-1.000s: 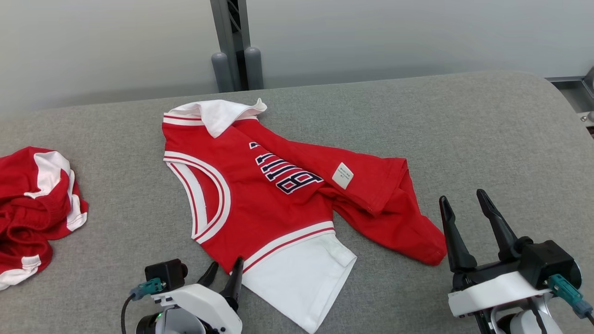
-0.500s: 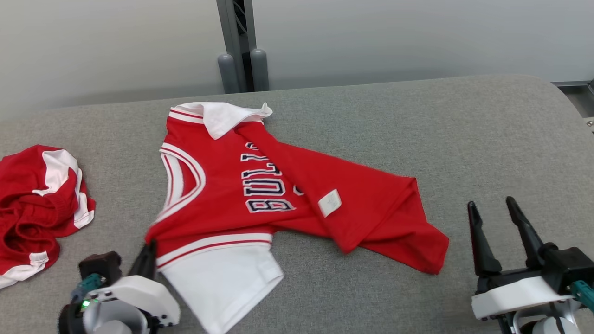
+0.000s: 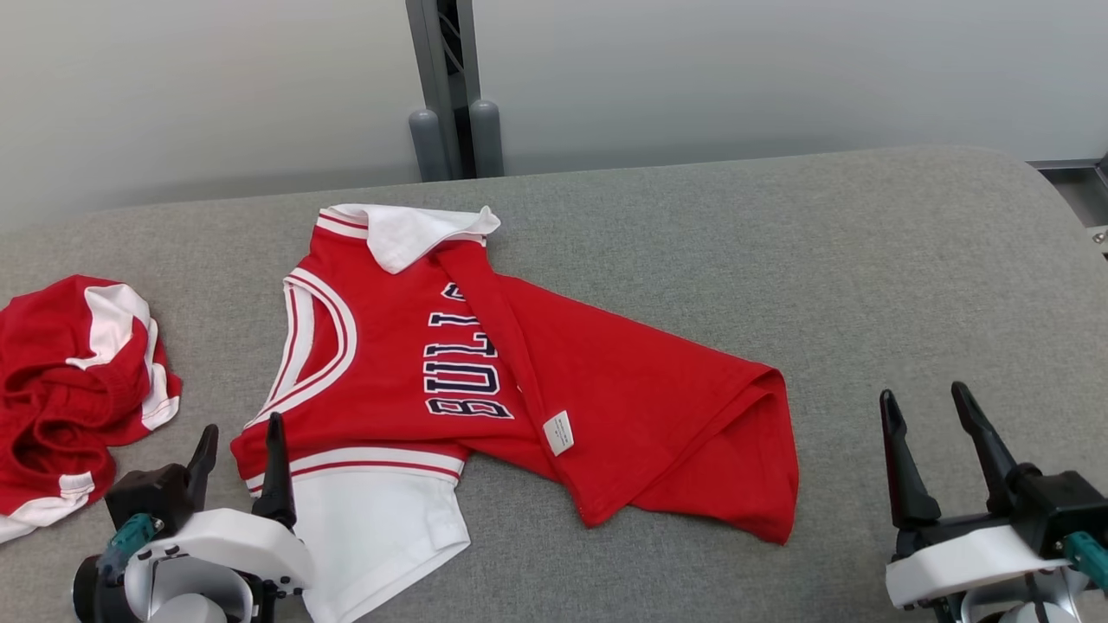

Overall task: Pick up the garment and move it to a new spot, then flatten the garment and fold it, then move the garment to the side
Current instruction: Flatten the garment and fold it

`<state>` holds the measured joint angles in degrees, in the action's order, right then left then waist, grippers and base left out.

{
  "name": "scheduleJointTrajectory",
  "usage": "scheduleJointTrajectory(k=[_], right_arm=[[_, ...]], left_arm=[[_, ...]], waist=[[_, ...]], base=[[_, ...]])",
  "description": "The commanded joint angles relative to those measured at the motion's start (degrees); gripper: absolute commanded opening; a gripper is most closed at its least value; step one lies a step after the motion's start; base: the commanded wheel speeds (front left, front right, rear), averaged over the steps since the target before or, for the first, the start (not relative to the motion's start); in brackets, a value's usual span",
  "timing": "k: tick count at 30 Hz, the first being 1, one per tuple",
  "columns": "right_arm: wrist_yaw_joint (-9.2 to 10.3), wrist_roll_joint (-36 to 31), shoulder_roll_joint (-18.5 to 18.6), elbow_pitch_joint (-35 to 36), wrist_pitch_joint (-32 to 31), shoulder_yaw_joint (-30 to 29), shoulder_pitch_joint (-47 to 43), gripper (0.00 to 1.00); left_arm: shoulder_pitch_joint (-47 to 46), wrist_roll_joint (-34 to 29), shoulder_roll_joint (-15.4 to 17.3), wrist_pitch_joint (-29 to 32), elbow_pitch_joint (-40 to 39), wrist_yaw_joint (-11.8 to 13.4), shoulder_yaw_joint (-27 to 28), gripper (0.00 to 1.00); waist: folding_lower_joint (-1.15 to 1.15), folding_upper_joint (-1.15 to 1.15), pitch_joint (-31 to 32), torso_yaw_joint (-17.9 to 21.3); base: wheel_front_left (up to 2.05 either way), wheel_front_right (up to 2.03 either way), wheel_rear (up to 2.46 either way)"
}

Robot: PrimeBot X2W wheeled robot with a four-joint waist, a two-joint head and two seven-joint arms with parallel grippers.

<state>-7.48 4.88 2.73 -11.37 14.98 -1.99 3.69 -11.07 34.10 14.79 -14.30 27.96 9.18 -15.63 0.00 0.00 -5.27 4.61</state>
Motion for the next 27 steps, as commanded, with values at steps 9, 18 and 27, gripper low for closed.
scheduleJointTrajectory(k=[9, 18, 27], right_arm=[[-0.03, -0.24, 0.30, -1.66, 0.30, 2.70, -2.49, 1.00], [-0.02, 1.66, 1.16, -3.86, 0.30, 9.58, -0.90, 1.00], [-0.02, 1.01, 2.24, -6.28, 0.30, 18.03, 1.46, 1.00]], left_arm=[[6.12, -3.39, -2.60, -0.91, -12.48, 0.71, 0.68, 1.00], [9.91, -6.74, -6.33, -0.95, -14.30, -1.11, 1.26, 1.00], [7.10, -7.41, -7.87, -0.96, -11.88, -2.78, 2.50, 1.00]], waist=[[0.00, 0.00, 0.19, -0.42], [0.00, 0.00, -0.23, -1.02], [0.00, 0.00, -0.98, -2.16]], base=[[0.00, 0.00, 0.00], [0.00, 0.00, 0.00], [0.00, 0.00, 0.00]])
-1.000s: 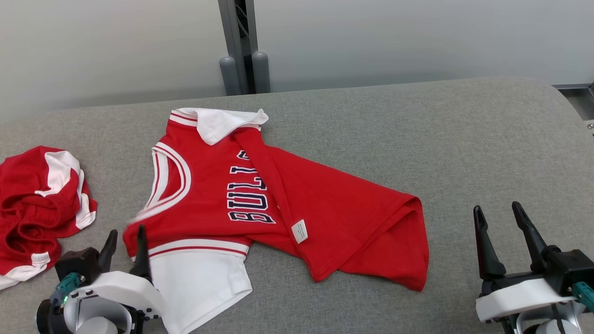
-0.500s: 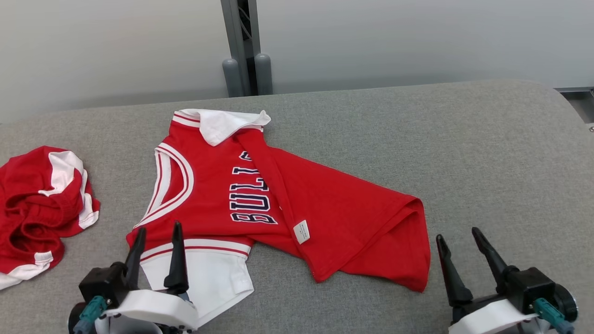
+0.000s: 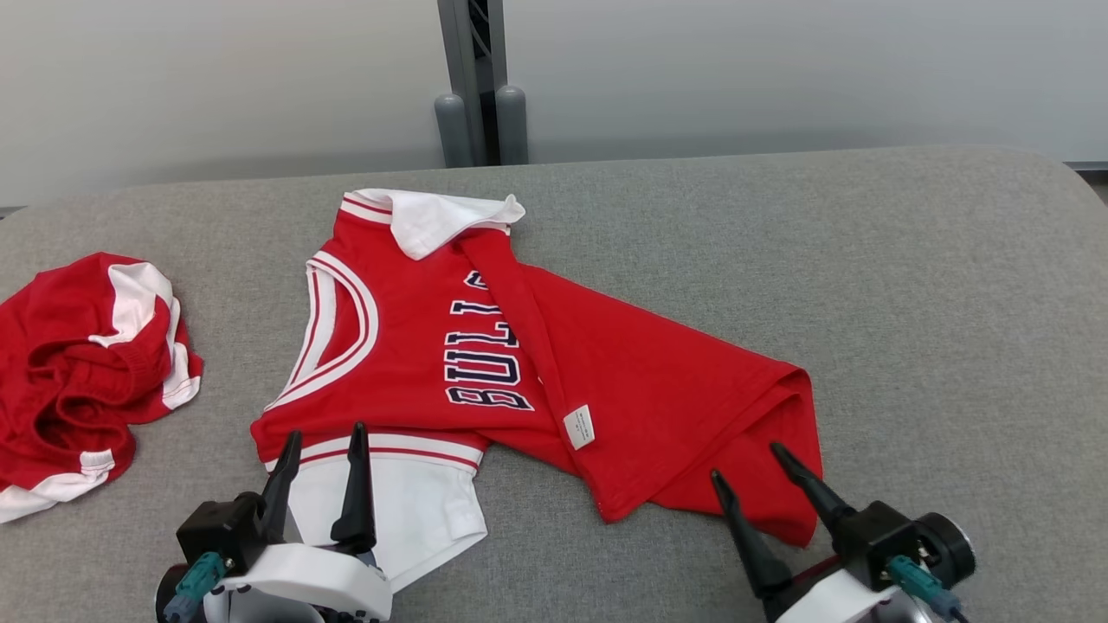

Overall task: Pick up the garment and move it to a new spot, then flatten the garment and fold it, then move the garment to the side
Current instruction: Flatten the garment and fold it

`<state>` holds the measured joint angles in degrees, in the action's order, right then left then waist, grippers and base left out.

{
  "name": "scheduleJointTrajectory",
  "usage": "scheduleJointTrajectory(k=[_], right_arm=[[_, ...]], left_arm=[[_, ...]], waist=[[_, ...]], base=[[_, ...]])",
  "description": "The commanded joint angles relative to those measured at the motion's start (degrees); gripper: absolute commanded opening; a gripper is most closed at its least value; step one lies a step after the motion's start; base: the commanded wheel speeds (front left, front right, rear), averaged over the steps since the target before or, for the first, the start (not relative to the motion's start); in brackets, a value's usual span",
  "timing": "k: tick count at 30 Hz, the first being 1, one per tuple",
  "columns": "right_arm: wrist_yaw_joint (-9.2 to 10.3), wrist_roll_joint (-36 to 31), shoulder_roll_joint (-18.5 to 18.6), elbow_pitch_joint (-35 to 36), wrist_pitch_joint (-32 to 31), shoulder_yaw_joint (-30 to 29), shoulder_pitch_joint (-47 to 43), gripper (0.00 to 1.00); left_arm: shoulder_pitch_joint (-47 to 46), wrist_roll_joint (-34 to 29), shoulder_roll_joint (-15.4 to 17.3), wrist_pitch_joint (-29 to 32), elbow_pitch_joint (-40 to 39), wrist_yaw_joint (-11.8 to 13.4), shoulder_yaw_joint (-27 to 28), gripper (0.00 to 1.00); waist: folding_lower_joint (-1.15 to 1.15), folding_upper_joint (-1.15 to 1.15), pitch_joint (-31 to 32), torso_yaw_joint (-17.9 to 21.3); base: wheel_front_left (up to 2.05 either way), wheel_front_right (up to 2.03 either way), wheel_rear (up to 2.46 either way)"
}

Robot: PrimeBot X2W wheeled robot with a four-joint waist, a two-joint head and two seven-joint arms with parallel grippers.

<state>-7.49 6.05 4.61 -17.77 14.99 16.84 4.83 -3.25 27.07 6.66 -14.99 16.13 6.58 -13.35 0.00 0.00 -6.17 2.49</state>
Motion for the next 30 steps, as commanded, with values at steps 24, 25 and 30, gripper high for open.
scheduleJointTrajectory(k=[24, 25, 30], right_arm=[[-0.01, 0.64, 2.37, -16.07, 0.29, 20.57, 13.34, 0.75], [-0.01, 0.45, 2.33, -15.97, 0.29, 20.56, 13.34, 0.36], [-0.01, -1.38, 2.17, -14.43, 0.29, 17.96, 13.37, 0.00]], left_arm=[[-5.71, -3.49, -2.41, -0.27, 1.59, -3.80, 1.81, 1.00], [-5.71, -3.63, -2.46, -0.27, 1.63, -3.83, 1.96, 1.00], [-5.42, -4.50, -2.59, -0.27, 1.67, -4.00, 2.70, 1.00]], waist=[[0.00, 0.00, -4.88, -5.41], [0.00, 0.00, -4.92, -5.45], [0.00, 0.00, -4.98, -4.94]], base=[[0.00, 0.00, 0.00], [0.00, 0.00, 0.00], [0.00, 0.00, 0.00]])
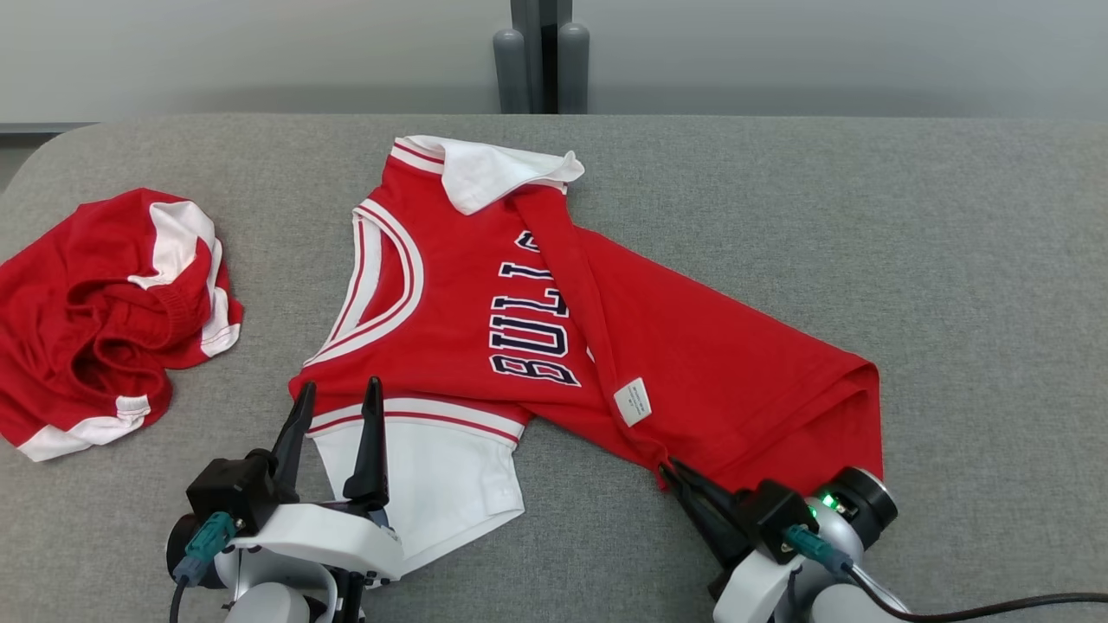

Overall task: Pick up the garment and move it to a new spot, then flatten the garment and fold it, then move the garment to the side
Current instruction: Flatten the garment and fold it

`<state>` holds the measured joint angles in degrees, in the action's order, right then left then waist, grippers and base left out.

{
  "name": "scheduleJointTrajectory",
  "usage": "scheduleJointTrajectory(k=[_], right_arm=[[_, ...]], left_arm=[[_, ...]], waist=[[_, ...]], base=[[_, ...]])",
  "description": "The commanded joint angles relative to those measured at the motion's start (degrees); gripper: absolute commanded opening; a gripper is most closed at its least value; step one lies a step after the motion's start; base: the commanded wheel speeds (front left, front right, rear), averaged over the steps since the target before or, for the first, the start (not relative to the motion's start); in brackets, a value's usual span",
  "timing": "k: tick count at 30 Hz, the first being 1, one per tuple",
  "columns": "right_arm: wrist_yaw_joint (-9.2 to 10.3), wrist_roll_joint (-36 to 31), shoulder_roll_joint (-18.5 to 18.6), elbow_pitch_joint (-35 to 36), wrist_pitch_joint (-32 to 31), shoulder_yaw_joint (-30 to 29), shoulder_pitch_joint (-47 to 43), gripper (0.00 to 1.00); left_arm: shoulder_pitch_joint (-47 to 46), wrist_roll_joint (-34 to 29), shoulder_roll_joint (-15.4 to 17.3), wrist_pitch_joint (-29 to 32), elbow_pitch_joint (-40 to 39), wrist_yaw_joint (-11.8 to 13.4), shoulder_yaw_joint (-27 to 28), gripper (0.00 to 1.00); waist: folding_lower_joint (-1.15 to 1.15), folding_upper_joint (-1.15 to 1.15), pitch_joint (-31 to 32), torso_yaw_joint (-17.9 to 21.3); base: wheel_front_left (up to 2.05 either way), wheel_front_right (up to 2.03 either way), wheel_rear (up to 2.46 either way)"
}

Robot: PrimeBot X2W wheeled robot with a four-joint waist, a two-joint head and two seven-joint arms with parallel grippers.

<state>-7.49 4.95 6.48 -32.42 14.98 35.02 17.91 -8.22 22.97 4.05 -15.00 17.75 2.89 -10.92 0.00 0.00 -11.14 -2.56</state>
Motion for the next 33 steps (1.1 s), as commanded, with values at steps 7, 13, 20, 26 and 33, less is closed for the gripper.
scheduleJointTrajectory(k=[7, 13, 20, 26, 33], right_arm=[[-0.01, -3.48, 0.32, 7.12, 0.30, -11.19, 0.49, 0.00], [-0.01, -5.37, 2.19, 7.10, 0.30, -18.14, 4.01, 0.00], [-0.01, -5.41, 4.21, 4.87, 0.30, -19.97, 8.26, 0.00], [-0.01, -6.43, 4.22, 5.27, 0.30, -19.80, 10.83, 0.00], [-0.01, -5.88, 3.18, 6.12, 0.30, -18.10, 13.19, 0.00]], left_arm=[[-0.65, -1.31, -0.10, -0.26, 0.14, -0.81, 0.65, 1.00], [-1.62, -1.46, -0.33, -0.26, 0.41, -1.41, 0.19, 1.00], [-7.51, 0.85, -0.53, 0.89, 2.25, -3.34, -0.11, 1.00], [-17.95, 3.72, -0.58, 8.68, 6.01, -4.87, -0.56, 1.00], [-31.95, 3.38, -0.11, 15.64, 16.14, -1.75, -0.23, 1.00]], waist=[[0.00, 0.00, 0.06, 1.16], [0.00, 0.00, -0.29, 1.00], [0.00, 0.00, -2.84, 0.51], [0.00, 0.00, -7.54, 1.53], [0.00, 0.00, -12.94, 4.28]], base=[[0.00, 0.00, 0.00], [0.00, 0.00, 0.00], [0.00, 0.00, 0.00], [0.00, 0.00, 0.00], [0.00, 0.00, 0.00]])
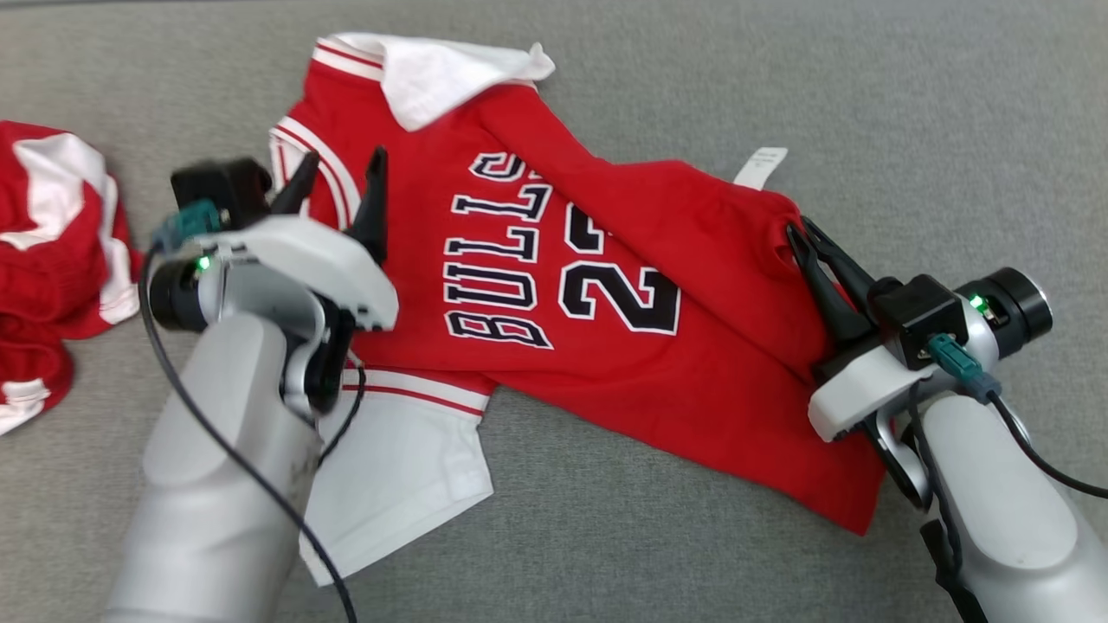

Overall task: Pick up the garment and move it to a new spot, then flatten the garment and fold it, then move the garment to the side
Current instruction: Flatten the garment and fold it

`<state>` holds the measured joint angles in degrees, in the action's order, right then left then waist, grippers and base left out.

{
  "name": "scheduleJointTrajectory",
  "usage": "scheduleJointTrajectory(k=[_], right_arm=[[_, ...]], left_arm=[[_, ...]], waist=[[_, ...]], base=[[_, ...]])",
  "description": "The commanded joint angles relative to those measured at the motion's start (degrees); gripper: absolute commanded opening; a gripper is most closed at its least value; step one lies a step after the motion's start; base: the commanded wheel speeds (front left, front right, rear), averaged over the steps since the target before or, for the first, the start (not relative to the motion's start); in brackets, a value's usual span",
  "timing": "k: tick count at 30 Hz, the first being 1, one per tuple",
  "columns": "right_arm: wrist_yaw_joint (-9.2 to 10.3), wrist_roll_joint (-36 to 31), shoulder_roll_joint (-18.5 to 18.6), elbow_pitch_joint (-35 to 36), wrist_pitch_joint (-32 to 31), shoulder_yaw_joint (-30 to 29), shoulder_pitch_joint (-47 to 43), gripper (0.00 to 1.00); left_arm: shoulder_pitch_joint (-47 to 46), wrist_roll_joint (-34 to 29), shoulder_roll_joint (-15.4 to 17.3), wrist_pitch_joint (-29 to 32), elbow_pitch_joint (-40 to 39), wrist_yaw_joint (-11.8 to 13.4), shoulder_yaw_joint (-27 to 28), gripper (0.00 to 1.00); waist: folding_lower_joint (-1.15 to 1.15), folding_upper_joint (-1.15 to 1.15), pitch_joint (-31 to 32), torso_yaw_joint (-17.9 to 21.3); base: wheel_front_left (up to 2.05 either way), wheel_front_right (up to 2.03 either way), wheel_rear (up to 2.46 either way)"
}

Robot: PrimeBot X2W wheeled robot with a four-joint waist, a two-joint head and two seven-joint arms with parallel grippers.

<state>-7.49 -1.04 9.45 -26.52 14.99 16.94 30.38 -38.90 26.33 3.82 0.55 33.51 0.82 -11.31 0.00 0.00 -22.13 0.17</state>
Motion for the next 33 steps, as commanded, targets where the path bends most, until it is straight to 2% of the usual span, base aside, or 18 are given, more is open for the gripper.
scheduleJointTrajectory(k=[1, 5, 10, 13, 15, 16, 17, 18, 26, 30, 33], right_arm=[[-0.01, 0.16, 0.11, 0.32, 0.29, 0.21, 1.07, 0.00], [0.00, 0.37, -0.16, 0.87, 0.29, 0.95, 2.40, 0.00], [0.00, 0.56, -0.42, 1.29, 0.29, 1.42, 3.51, 0.00], [0.00, 0.68, -0.60, 1.35, 0.29, 1.57, 3.92, 0.00], [-0.01, 0.80, -0.74, 1.43, 0.29, 1.69, 4.15, 0.00], [-0.01, 0.86, -0.81, 1.41, 0.29, 1.78, 4.17, 0.00], [0.00, 0.93, -0.81, 1.41, 0.29, 1.78, 4.16, 0.00], [0.00, 0.99, -0.82, 1.47, 0.29, 1.66, 4.19, 0.00], [-0.01, 0.75, 0.31, 2.41, 0.29, -0.41, 3.46, 0.00], [0.00, 1.33, 1.94, 3.69, 0.29, -2.62, 3.56, 0.00], [0.00, 2.70, 3.55, 4.64, 0.29, -4.28, 4.37, 0.00]], left_arm=[[-3.08, 0.15, 0.09, 0.83, 1.95, 0.67, 0.14, 1.00], [-9.25, 1.25, -0.10, 2.31, 8.33, -0.13, -0.05, 1.00], [-15.33, 1.05, -0.13, 1.37, 15.58, -0.35, -0.47, 1.00], [-17.79, 0.42, 0.18, 0.57, 19.73, 0.99, -0.65, 1.00], [-19.29, 0.32, 0.22, -0.16, 21.87, 1.01, -0.71, 1.00], [-19.81, 0.68, 0.18, -0.74, 22.63, 0.27, -0.68, 0.89], [-20.33, 0.76, 0.13, -1.54, 23.24, -0.27, -0.79, 0.29], [-20.81, 0.58, 0.12, -2.23, 23.70, -0.97, -1.13, 0.00], [-22.53, 2.40, -0.16, -8.17, 24.61, -4.98, -0.99, 0.00], [-23.54, 6.96, -0.23, -8.75, 22.66, -7.40, 1.30, 0.00], [-24.12, 12.16, 0.24, -6.72, 19.25, -8.29, 3.01, 0.00]], waist=[[0.00, 0.00, -2.62, 1.93], [0.00, 0.00, -4.87, 3.18], [0.00, 0.00, -6.97, 4.38], [0.00, 0.00, -7.66, 4.87], [0.00, 0.00, -7.93, 5.11], [0.00, 0.00, -8.01, 5.24], [0.00, 0.00, -8.04, 5.31], [0.00, 0.00, -8.02, 5.33], [0.00, 0.00, -5.73, 4.33], [0.00, 0.00, -2.81, 3.56], [0.00, 0.00, 0.10, 3.13]], base=[[0.00, 0.00, 0.00], [0.00, 0.00, 0.00], [0.00, 0.00, 0.00], [0.00, 0.00, 0.00], [0.00, 0.00, 0.00], [0.00, 0.00, 0.00], [0.00, 0.00, 0.00], [0.00, 0.00, 0.00], [0.00, 0.00, 0.00], [0.00, 0.00, 0.00], [0.00, 0.00, 0.00]])
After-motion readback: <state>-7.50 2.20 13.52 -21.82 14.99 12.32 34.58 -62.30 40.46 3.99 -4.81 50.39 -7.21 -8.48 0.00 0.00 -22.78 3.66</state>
